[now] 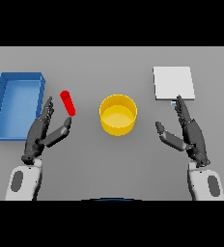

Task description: Pick up the red beaker and tilt it to pour out 1 green nut into yellow bowl. Pick up the yellow bowl and place it on the metallic measuring scale.

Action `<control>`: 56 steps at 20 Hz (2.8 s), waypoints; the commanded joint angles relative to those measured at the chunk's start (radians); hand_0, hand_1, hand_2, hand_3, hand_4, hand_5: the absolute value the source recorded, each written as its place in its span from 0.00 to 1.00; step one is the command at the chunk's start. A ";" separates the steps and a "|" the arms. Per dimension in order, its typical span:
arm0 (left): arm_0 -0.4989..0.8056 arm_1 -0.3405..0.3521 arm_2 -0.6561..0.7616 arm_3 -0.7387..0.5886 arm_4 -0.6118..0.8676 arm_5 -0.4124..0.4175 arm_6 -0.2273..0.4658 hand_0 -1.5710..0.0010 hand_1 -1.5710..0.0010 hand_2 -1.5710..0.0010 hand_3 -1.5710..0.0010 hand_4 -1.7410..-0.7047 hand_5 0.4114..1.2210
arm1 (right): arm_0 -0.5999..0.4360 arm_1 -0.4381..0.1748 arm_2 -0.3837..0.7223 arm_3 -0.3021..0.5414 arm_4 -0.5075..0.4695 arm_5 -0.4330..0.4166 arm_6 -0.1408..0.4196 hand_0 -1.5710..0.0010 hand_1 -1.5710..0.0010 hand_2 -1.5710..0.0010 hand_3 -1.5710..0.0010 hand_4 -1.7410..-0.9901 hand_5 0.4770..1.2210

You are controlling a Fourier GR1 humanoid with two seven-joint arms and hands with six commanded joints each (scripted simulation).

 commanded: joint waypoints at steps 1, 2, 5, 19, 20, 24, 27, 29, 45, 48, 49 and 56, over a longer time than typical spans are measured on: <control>-0.035 -0.001 0.008 0.041 -0.007 0.009 -0.003 1.00 1.00 1.00 1.00 0.51 0.31 | -0.003 0.001 -0.002 0.013 -0.003 0.004 -0.009 1.00 1.00 1.00 1.00 0.59 0.19; -0.071 -0.001 0.018 0.085 -0.011 0.014 -0.006 1.00 1.00 1.00 1.00 0.51 0.31 | -0.010 0.000 -0.004 0.011 -0.003 0.002 -0.004 1.00 1.00 1.00 1.00 0.60 0.19; -0.157 -0.005 0.047 0.190 -0.011 0.030 -0.041 1.00 1.00 1.00 1.00 0.51 0.29 | -0.021 0.006 -0.001 0.006 0.007 -0.010 0.022 1.00 1.00 1.00 1.00 0.60 0.19; -0.410 -0.035 0.109 0.558 -0.042 0.091 -0.197 1.00 1.00 1.00 1.00 0.42 0.35 | -0.026 0.010 -0.005 0.030 0.034 -0.034 0.000 1.00 1.00 1.00 1.00 0.59 0.23; -0.410 -0.041 0.114 0.558 -0.036 0.094 -0.204 1.00 1.00 1.00 1.00 0.40 0.37 | -0.024 0.013 -0.010 0.029 0.025 -0.035 0.005 1.00 1.00 1.00 1.00 0.58 0.23; -0.450 -0.067 0.151 0.608 -0.010 0.126 -0.226 0.63 0.65 0.65 0.73 0.31 0.46 | -0.014 0.006 -0.007 0.004 0.023 -0.030 0.020 1.00 1.00 1.00 1.00 0.60 0.23; -0.480 -0.076 0.173 0.647 0.005 0.137 -0.254 0.32 0.33 0.33 0.38 0.25 0.73 | -0.016 0.006 -0.009 0.002 0.020 -0.030 0.025 1.00 1.00 1.00 1.00 0.60 0.23; -0.487 -0.070 0.169 0.661 -0.003 0.137 -0.289 0.21 0.21 0.21 0.28 0.17 0.82 | -0.022 0.005 -0.007 0.004 0.025 -0.031 0.031 1.00 1.00 1.00 1.00 0.60 0.23; -0.479 -0.029 0.059 0.415 -0.110 0.129 -0.147 0.01 0.01 0.01 0.01 0.19 0.97 | -0.008 0.012 0.010 0.007 0.049 -0.036 -0.007 1.00 1.00 1.00 1.00 0.61 0.25; -0.512 0.024 0.010 0.396 -0.163 0.121 -0.063 0.00 0.00 0.00 0.01 0.12 0.94 | -0.020 0.006 0.002 0.016 0.043 -0.031 0.007 1.00 1.00 1.00 1.00 0.62 0.26; -0.521 0.035 0.001 0.399 -0.170 0.118 -0.053 0.00 0.00 0.00 0.01 0.12 0.93 | -0.007 0.006 0.007 0.014 0.048 -0.031 -0.006 1.00 1.00 1.00 1.00 0.62 0.26; -0.613 0.127 -0.132 0.437 -0.287 0.084 0.005 0.00 0.00 0.00 0.00 0.05 0.88 | -0.007 0.019 0.010 0.008 0.041 -0.032 0.004 1.00 1.00 1.00 1.00 0.62 0.28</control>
